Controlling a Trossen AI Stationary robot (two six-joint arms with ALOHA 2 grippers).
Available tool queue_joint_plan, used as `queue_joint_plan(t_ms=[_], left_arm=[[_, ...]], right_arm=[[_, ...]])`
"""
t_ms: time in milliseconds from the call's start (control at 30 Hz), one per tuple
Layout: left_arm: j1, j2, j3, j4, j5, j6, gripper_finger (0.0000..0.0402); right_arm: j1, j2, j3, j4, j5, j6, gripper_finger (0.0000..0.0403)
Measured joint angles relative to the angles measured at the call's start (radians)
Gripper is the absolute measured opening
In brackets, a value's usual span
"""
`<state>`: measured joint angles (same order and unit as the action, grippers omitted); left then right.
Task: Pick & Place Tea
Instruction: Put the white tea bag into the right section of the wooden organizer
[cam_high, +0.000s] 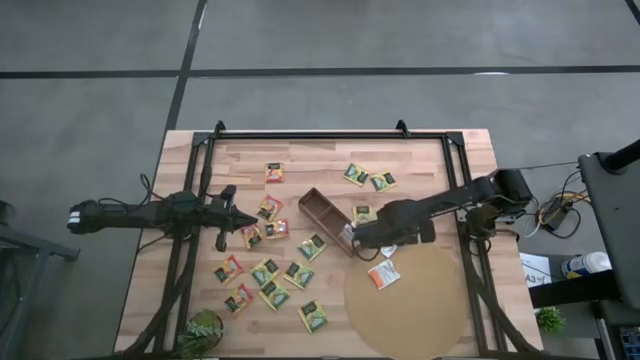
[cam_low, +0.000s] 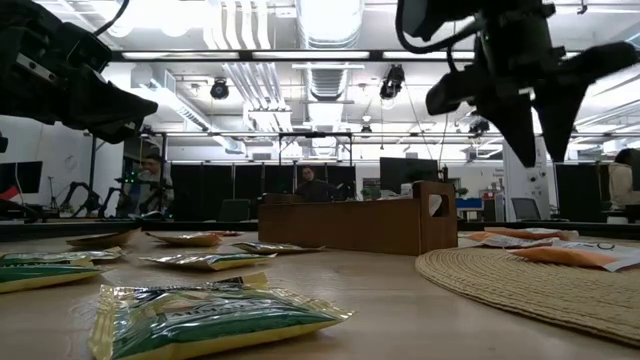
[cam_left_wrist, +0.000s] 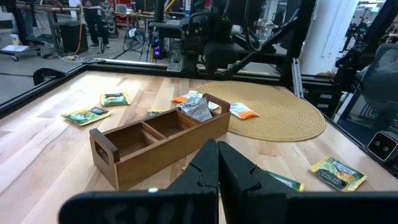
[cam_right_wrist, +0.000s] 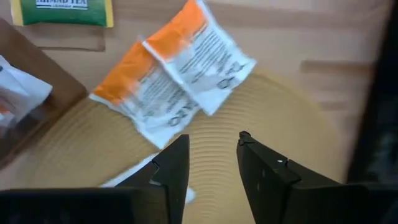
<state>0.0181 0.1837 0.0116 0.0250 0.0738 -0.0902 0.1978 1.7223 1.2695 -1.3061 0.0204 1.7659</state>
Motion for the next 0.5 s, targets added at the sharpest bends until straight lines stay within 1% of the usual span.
queue_joint_plan(t_ms=[167, 333, 500], left_arm=[[0.000, 0.000, 0.000, 0.000, 0.000, 0.000, 0.0000], [0.000, 0.000, 0.000, 0.000, 0.000, 0.000, 0.0000], [0.000, 0.000, 0.000, -0.001, 0.000, 0.000, 0.0000]], right_arm=[[0.001, -0.025, -0.091, 0.142, -0.004, 0.066, 0.0129], [0.001, -0.080, -0.172, 0.160, -0.003, 0.166, 0.0132], [0.003, -0.150, -0.256, 0.170, -0.005, 0.271, 0.0125]])
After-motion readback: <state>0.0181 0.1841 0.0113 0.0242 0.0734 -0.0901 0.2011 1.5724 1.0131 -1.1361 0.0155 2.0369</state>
